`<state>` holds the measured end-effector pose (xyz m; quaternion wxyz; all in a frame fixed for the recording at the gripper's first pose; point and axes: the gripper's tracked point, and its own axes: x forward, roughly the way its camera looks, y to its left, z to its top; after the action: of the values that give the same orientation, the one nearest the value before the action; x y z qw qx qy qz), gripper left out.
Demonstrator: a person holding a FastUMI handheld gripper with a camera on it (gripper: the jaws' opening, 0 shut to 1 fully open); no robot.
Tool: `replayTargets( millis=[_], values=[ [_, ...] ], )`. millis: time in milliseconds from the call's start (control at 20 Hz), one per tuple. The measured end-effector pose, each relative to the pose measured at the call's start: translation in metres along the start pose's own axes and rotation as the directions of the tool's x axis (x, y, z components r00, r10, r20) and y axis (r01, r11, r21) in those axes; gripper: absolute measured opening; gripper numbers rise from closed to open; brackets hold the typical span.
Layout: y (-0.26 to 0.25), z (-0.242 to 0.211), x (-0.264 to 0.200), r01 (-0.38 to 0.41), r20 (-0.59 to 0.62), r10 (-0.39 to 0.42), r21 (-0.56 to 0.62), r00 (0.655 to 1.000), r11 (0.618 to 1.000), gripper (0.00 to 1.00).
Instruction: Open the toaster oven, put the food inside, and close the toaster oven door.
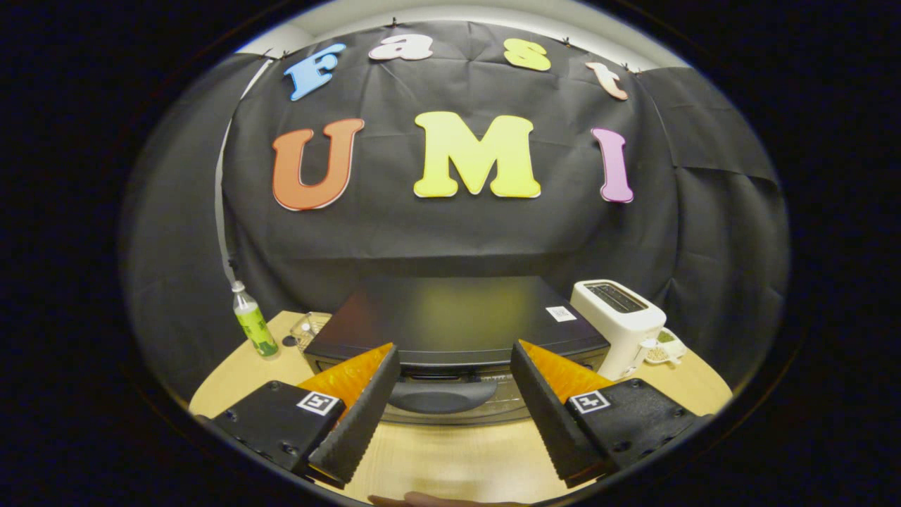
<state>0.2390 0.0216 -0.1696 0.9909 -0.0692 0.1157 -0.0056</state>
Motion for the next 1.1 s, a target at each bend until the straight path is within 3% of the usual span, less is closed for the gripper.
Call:
replayTargets(
  millis=[450,650,1100],
  values=[
    [0.019,-0.023,0.032,0.009,-0.066,-0.011,-0.039,0.998,0.999,1.00],
    [0.018,-0.029,0.030,-0.012,-0.085,0.014,0.018,0.996,1.000,1.00],
    [0.016,-0.054,-0.001,-0.034,-0.110,0.036,0.018,0.993,0.999,1.00]
  ],
)
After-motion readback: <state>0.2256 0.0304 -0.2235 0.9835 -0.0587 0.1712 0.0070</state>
